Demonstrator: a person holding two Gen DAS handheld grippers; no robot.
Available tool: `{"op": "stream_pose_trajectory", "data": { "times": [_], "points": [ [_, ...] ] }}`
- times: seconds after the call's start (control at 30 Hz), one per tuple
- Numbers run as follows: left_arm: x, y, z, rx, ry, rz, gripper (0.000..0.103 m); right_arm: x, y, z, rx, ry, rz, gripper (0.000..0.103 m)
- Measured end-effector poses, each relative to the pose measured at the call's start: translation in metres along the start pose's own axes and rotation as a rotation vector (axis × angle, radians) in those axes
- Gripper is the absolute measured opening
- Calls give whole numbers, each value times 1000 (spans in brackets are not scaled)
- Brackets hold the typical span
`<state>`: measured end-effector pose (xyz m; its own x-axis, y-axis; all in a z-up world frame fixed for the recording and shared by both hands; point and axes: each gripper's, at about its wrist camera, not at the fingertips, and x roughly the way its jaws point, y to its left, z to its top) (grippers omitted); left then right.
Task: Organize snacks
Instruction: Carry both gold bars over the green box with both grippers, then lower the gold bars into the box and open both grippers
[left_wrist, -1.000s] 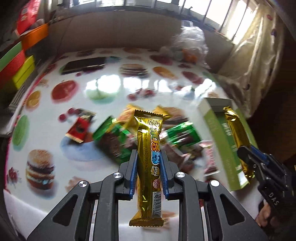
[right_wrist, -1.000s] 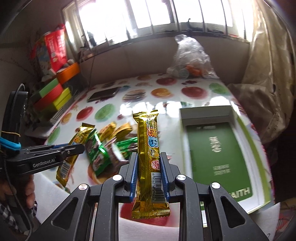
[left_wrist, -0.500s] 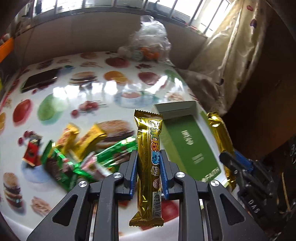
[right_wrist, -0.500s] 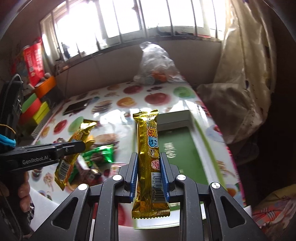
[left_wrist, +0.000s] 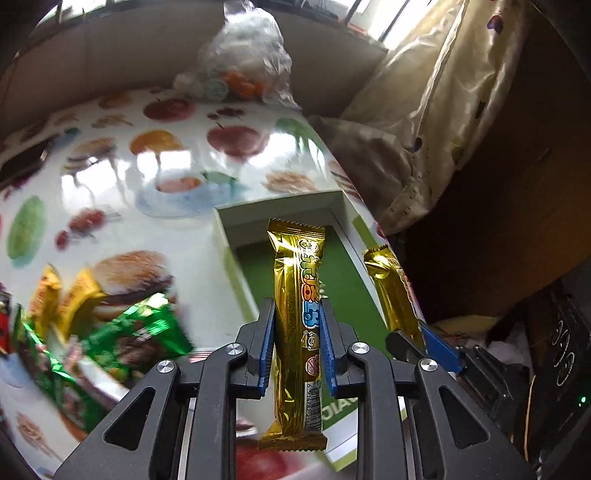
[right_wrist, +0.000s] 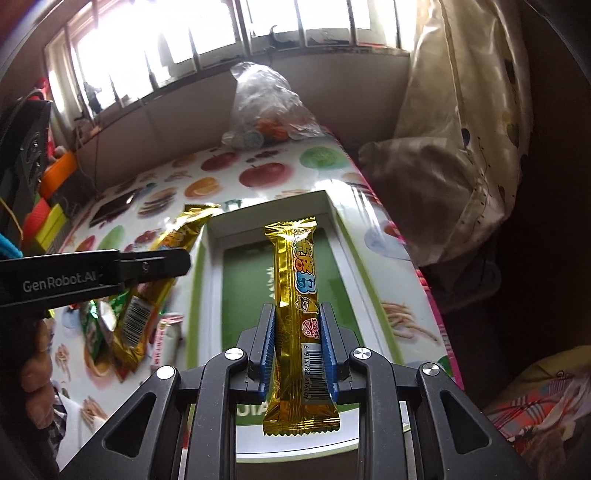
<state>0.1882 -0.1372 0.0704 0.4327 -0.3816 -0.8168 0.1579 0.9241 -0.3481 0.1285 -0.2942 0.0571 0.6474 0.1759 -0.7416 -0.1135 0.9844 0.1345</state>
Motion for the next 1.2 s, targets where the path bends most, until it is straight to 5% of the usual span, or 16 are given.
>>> {"op": "stream_pose_trajectory", "data": {
  "times": [1.2],
  "points": [
    [63,-24,-15,41,108,6,23,33,-22,-16,1,65,-82,27]
  ]
}}
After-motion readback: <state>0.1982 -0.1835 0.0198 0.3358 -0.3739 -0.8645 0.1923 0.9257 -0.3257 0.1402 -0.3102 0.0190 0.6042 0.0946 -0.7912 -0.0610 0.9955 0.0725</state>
